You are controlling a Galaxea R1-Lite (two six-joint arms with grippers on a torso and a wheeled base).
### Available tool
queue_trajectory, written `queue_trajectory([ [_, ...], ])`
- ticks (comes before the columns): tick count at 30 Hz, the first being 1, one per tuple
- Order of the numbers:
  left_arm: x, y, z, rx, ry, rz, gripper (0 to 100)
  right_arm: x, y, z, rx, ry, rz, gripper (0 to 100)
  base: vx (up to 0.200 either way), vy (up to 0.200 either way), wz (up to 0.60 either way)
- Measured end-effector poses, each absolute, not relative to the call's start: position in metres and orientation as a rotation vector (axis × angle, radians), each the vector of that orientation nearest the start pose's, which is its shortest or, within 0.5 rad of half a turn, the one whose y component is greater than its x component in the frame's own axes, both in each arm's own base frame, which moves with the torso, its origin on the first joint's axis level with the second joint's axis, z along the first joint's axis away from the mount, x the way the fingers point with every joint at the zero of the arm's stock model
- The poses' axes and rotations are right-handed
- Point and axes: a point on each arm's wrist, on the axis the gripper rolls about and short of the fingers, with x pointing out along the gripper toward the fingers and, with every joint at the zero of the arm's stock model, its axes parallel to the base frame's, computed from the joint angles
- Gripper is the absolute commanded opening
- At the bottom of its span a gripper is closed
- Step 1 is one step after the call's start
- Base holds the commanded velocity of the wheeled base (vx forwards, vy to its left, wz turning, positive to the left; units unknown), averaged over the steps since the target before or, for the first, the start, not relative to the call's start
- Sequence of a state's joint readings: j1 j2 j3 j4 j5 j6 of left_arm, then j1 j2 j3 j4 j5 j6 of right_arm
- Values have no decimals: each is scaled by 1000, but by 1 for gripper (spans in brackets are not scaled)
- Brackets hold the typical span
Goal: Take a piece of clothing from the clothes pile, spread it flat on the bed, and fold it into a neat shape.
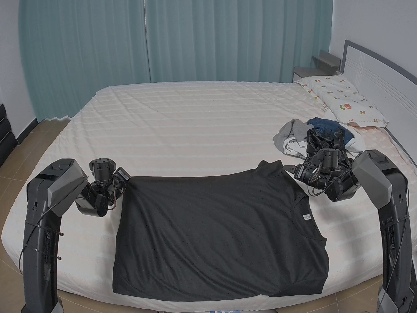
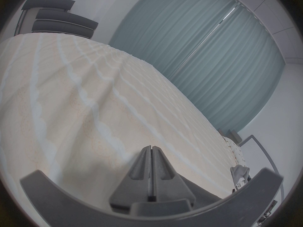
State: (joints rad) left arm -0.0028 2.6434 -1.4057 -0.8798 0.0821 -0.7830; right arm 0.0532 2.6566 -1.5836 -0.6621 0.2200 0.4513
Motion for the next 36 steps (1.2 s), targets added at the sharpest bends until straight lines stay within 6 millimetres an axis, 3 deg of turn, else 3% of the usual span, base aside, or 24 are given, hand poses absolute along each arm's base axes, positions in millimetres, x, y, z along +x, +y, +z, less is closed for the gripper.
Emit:
queue_trajectory([
  [1,488,0,-33,-759,309,214,0,510,32,-21,475,469,173,100,0,0,0],
  [2,488,0,-33,-759,310,215,0,512,33,-23,474,471,176,0,0,0,0],
  [14,486,0,-35,-759,316,217,0,516,34,-42,482,490,191,0,0,0,0],
  [27,489,-1,-30,-758,261,190,0,530,20,-18,493,351,128,0,0,0,0],
  [36,490,-1,-30,-759,241,184,0,546,20,-9,483,253,67,0,0,0,0],
])
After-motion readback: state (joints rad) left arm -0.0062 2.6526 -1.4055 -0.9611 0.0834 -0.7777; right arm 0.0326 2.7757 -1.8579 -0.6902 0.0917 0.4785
